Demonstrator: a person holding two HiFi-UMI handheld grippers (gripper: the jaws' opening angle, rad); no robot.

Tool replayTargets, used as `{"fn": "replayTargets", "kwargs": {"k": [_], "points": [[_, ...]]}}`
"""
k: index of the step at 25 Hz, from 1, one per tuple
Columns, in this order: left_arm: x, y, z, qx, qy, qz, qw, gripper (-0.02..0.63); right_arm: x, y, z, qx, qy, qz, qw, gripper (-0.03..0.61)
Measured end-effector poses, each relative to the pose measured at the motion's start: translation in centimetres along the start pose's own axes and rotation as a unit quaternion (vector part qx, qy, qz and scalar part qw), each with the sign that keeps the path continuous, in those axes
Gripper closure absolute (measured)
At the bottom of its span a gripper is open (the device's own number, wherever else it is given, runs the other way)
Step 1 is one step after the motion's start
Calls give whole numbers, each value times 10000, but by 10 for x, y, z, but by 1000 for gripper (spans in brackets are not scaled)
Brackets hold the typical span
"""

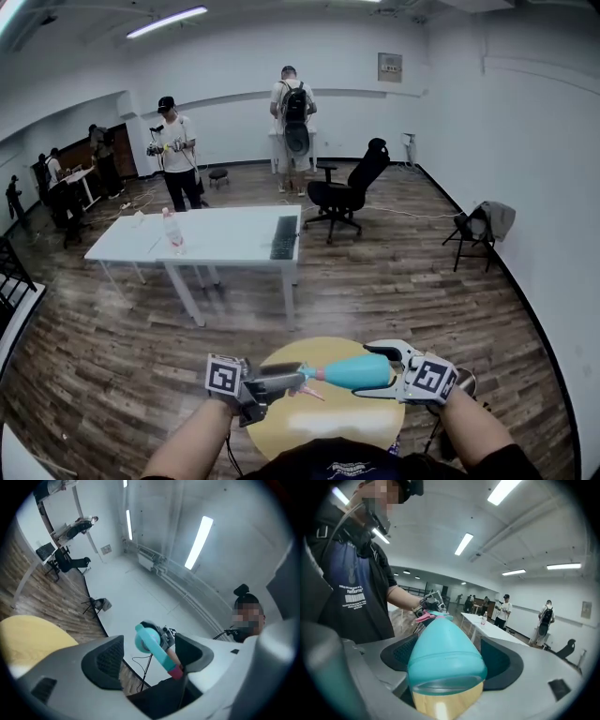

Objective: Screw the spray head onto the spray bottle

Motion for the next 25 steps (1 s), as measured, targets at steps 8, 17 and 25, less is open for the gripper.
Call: {"fn": "replayTargets", "kwargs": {"k": [8, 17, 25], "points": [[-30, 1, 27, -1343, 1088, -730, 9822, 445, -16, 9, 13, 418, 477, -141, 9979, 141], [-53, -10, 41, -2857, 1784, -1357, 9317, 463, -57, 35, 71, 1481, 2597, -502, 9529, 115], [-53, -11, 54, -3808, 2277, -1317, 8864, 451, -59, 44, 80, 1085, 2587, -1079, 9538, 157]]}}
Point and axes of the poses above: the fingertips, and each gripper's own axes: x backward along the fingers, y to its left, z out of its underside, the point moved 5 cm from there along x, backward along the fingers, and after that the axes turned 4 degrees about -y, right-handed, at the moved point
